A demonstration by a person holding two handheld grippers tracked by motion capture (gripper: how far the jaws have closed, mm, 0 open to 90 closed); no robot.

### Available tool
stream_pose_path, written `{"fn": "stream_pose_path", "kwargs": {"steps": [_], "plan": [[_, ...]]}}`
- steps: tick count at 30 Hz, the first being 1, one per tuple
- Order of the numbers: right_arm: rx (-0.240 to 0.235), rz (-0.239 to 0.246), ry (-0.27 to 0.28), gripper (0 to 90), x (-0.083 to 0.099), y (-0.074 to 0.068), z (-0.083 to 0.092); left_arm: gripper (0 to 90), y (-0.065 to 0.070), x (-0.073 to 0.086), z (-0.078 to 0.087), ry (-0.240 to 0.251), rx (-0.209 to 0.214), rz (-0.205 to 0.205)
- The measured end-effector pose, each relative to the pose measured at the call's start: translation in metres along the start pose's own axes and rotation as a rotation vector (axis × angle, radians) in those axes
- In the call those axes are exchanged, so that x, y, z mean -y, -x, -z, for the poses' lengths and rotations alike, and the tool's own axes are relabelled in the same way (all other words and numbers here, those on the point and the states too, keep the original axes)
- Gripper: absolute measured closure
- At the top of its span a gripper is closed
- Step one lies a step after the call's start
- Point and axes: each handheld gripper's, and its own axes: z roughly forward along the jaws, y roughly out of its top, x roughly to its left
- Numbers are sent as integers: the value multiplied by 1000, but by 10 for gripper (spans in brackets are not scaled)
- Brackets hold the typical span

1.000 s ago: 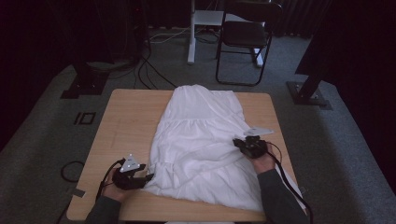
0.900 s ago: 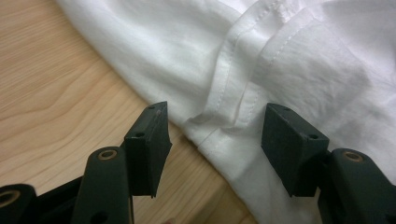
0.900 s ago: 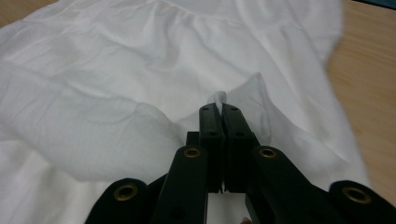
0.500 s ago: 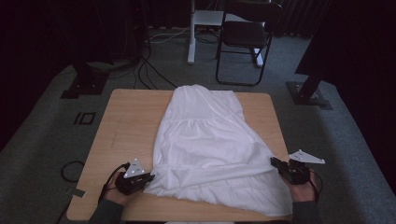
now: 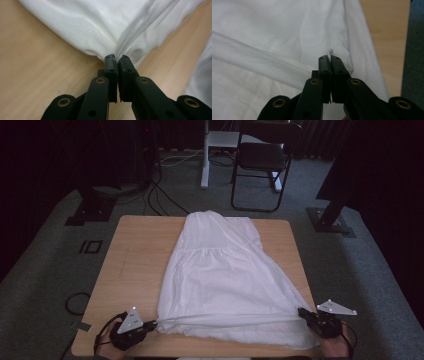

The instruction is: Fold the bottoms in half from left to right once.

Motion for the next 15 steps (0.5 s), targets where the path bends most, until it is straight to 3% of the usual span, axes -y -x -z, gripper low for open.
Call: {"fn": "stream_pose_path", "kwargs": {"steps": [1, 2, 4, 7, 8, 13, 14, 15], "plan": [[0, 0, 0, 878, 0, 0, 0, 872, 0, 0, 0, 0, 0, 0], [2, -4, -23, 877, 4, 0, -5, 872, -1, 0, -12, -35, -8, -3], [10, -2, -93, 876, 13, -2, -23, 872, -5, -2, -24, -51, -27, 4], [-1, 3, -91, 876, 13, -3, -32, 873, -9, -7, -28, -58, -63, 1], [0, 3, -89, 876, 11, -3, -34, 873, -13, -12, -33, -65, -104, -1], [14, 28, -82, 876, 5, -3, -43, 873, -24, -19, -40, -75, -162, 0], [14, 29, -74, 877, 2, -4, -47, 873, -37, -25, -47, -79, -201, 14], [12, 37, -60, 876, -6, -5, -57, 873, -41, -27, -49, -82, -214, 16]]}}
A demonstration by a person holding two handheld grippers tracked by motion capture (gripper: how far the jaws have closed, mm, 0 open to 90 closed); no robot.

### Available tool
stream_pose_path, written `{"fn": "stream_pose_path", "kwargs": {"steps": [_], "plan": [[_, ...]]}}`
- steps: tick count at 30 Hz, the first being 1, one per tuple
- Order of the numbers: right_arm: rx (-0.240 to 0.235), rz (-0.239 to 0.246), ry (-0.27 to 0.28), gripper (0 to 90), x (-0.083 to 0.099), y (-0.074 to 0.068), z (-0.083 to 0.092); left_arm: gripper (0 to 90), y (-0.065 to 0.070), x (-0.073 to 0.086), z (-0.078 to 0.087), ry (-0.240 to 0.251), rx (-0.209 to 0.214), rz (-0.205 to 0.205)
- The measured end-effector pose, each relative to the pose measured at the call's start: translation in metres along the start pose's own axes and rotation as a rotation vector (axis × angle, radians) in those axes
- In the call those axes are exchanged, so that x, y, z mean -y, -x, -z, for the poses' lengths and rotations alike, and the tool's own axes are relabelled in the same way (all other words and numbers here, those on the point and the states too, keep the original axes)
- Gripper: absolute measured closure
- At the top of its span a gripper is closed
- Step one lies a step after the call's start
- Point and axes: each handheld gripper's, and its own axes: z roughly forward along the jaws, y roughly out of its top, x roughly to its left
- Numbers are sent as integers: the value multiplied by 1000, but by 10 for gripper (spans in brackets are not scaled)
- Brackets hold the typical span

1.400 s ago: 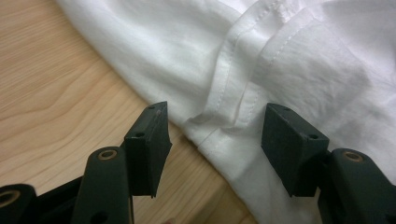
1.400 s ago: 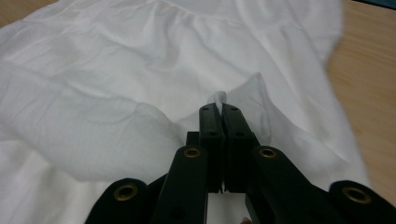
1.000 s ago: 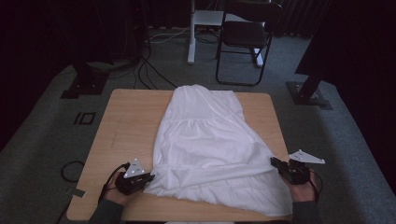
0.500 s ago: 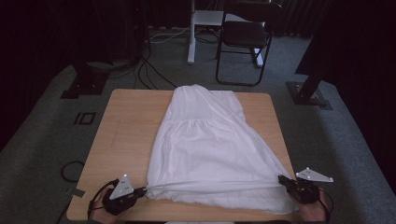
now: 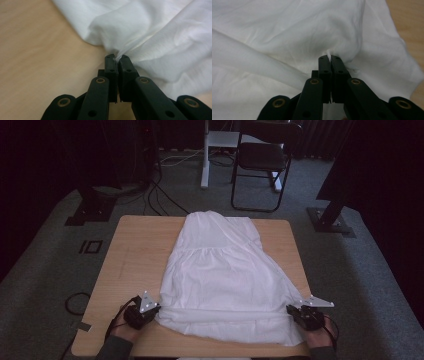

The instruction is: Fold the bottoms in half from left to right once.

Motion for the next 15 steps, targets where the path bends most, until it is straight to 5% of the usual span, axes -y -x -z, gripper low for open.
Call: {"fn": "stream_pose_path", "kwargs": {"steps": [6, 9, 12, 15], "plan": [[9, 60, -3, 877, -25, -4, -25, 874, -26, -16, -21, -13, -113, 38], [19, 74, -3, 877, -37, -4, -37, 874, -40, -19, -29, -4, -143, 90], [21, 74, -4, 877, -44, -3, -44, 875, -46, -17, -27, 25, -124, 152], [21, 75, -10, 877, -43, -4, -39, 875, -39, -11, -6, 81, -96, 164]]}}
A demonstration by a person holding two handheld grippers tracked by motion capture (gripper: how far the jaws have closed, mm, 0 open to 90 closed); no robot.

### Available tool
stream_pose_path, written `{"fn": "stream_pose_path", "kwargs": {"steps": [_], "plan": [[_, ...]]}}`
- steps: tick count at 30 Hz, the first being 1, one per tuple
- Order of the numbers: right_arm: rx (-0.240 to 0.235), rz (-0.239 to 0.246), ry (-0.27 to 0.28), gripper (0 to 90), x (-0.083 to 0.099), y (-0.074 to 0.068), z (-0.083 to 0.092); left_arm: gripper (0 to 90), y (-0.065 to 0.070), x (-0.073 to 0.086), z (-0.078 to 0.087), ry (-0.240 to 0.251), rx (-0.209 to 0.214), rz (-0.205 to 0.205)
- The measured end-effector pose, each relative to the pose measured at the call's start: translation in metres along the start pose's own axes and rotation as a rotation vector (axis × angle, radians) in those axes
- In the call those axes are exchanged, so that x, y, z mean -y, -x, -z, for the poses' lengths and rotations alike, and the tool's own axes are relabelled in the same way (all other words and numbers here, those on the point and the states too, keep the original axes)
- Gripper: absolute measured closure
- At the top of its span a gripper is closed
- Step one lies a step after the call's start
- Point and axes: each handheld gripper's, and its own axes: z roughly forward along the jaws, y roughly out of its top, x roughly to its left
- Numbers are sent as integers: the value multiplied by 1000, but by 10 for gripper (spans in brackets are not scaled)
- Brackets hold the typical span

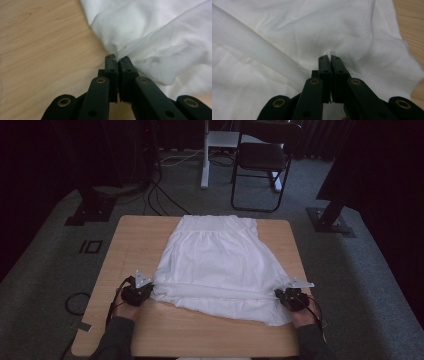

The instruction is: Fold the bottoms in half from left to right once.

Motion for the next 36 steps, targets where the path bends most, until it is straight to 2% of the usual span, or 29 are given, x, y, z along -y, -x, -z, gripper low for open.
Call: {"fn": "stream_pose_path", "kwargs": {"steps": [2, 4, 6, 8, 11, 15, 17, 19, 20, 23, 26, 27, 28, 32, 36], "plan": [[-22, 0, 40, 876, 6, -1, 12, 875, 4, 6, 24, 52, 21, 9], [-36, -22, 89, 874, 12, 0, 31, 876, 9, 9, 52, 104, 43, 15], [-64, -58, 163, 873, 17, 3, 53, 875, 17, 8, 80, 150, 49, -6], [-73, -87, 230, 872, 19, 5, 74, 875, 25, 6, 105, 192, 61, -28], [-54, -83, 286, 871, 17, 4, 96, 874, 34, 2, 127, 221, 67, -50], [-31, -58, 308, 870, 13, 1, 107, 872, 44, -2, 142, 235, 63, -78], [-21, -44, 289, 870, 14, 0, 106, 859, 45, -1, 139, 215, 60, -100], [-15, -46, 249, 869, 20, 1, 99, 829, 42, 6, 130, 198, 99, -87], [-11, -48, 227, 869, 25, 2, 93, 828, 42, 11, 124, 177, 105, -85], [-22, -72, 160, 867, 40, 4, 75, 763, 38, 28, 105, 103, 99, -56], [-27, -93, 108, 834, 53, 4, 61, 673, 29, 46, 95, 74, 107, 0], [-28, -100, 96, 797, 55, 4, 58, 642, 27, 50, 92, 65, 113, 2], [-23, -105, 86, 747, 57, 5, 58, 607, 25, 55, 89, 53, 113, 3], [2, -109, 85, 595, 66, 5, 71, 516, 20, 72, 74, 10, 164, 19], [5, -112, 68, 503, 83, 7, 86, 412, 21, 77, 62, -43, 168, 0]]}}
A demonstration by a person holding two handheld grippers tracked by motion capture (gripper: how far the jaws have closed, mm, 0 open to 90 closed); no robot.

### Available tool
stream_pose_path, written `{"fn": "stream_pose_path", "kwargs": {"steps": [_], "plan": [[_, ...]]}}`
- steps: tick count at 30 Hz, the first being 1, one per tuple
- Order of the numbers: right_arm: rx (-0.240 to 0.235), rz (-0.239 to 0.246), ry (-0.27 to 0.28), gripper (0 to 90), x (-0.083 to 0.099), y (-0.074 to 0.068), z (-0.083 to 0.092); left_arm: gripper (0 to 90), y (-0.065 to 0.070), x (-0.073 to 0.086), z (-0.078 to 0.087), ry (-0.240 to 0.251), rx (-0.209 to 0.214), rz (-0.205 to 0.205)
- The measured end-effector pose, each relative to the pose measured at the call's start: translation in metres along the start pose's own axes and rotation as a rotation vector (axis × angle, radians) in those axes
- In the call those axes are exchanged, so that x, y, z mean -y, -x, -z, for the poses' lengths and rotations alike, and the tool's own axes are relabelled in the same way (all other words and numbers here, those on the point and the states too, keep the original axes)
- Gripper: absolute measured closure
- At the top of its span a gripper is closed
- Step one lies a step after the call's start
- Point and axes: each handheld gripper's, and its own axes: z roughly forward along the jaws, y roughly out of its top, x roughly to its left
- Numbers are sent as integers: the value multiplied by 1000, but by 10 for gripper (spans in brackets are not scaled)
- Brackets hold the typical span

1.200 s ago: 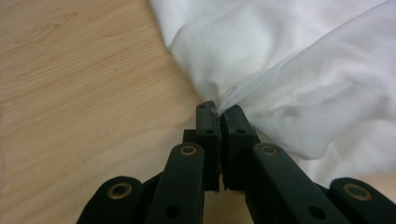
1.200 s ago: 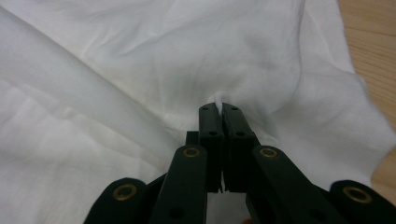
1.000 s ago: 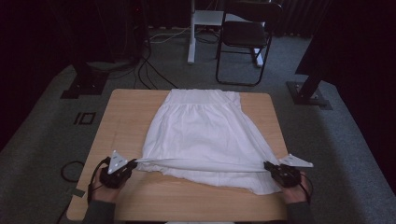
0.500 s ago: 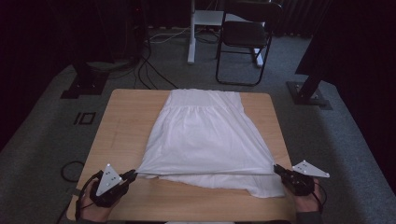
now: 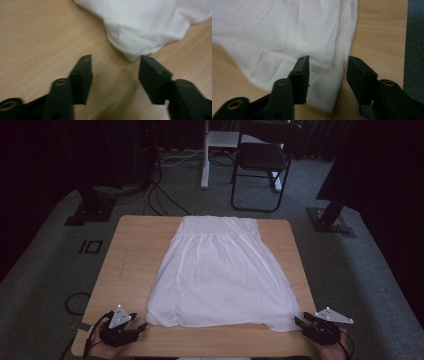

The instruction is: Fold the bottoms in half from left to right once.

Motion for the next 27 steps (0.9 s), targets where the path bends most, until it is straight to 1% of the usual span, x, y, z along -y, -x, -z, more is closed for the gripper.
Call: {"fn": "stream_pose_path", "kwargs": {"steps": [1, 3, 4, 7, 8, 9, 10, 11, 12, 13, 14, 15, 17, 18, 19, 20, 22, 23, 24, 26, 27], "plan": [[-8, -3, -1, 482, 3, 1, 2, 404, 0, 0, -2, 1, -6, -10], [-33, 5, -15, 435, 10, 1, 5, 376, -3, -2, -5, 11, 6, -4], [-39, 17, -22, 408, 12, 1, 5, 370, -5, -3, -7, 12, 6, -5], [-46, 47, -34, 375, 16, -2, 4, 347, -6, -8, -12, 19, 12, -8], [-37, 53, -33, 372, 17, -3, 3, 342, -6, -9, -14, 17, 12, -11], [-32, 55, -30, 372, 17, -4, 2, 341, -5, -12, -17, 19, 21, -19], [-26, 54, -27, 374, 16, -4, 1, 341, -5, -14, -19, 20, 24, -25], [-23, 57, -29, 399, 15, -5, 0, 341, -4, -17, -21, 21, 30, -25], [-19, 74, -31, 454, 15, -7, 0, 346, -3, -19, -23, 23, 34, -28], [-26, 92, -36, 512, 14, -8, 0, 368, -2, -21, -25, 27, 35, -32], [-43, 104, -38, 595, 13, -9, 0, 422, -2, -23, -26, 28, 41, -37], [-57, 119, -39, 661, 13, -10, 0, 518, -1, -25, -26, 28, 52, -43], [-74, 114, -45, 831, 11, -11, 0, 751, 2, -28, -27, 17, 80, -62], [-81, 111, -50, 869, 11, -11, 0, 837, 5, -28, -26, 11, 75, -79], [-82, 112, -52, 877, 11, -11, 0, 857, 7, -29, -24, 15, 76, -92], [-90, 113, -53, 881, 11, -10, 1, 866, 7, -29, -19, 39, 88, -86], [-92, 100, -34, 882, 11, -6, 7, 871, 4, -31, -3, 112, 88, -59], [-95, 88, -14, 883, 10, -3, 12, 872, 3, -33, 6, 144, 79, -48], [-96, 75, 10, 884, 8, 0, 18, 873, 2, -36, 15, 172, 68, -49], [-95, 60, 60, 885, 4, 6, 30, 873, 1, -43, 32, 210, 37, -56], [-92, 56, 83, 884, 1, 8, 36, 873, -1, -46, 38, 223, 35, -59]]}}
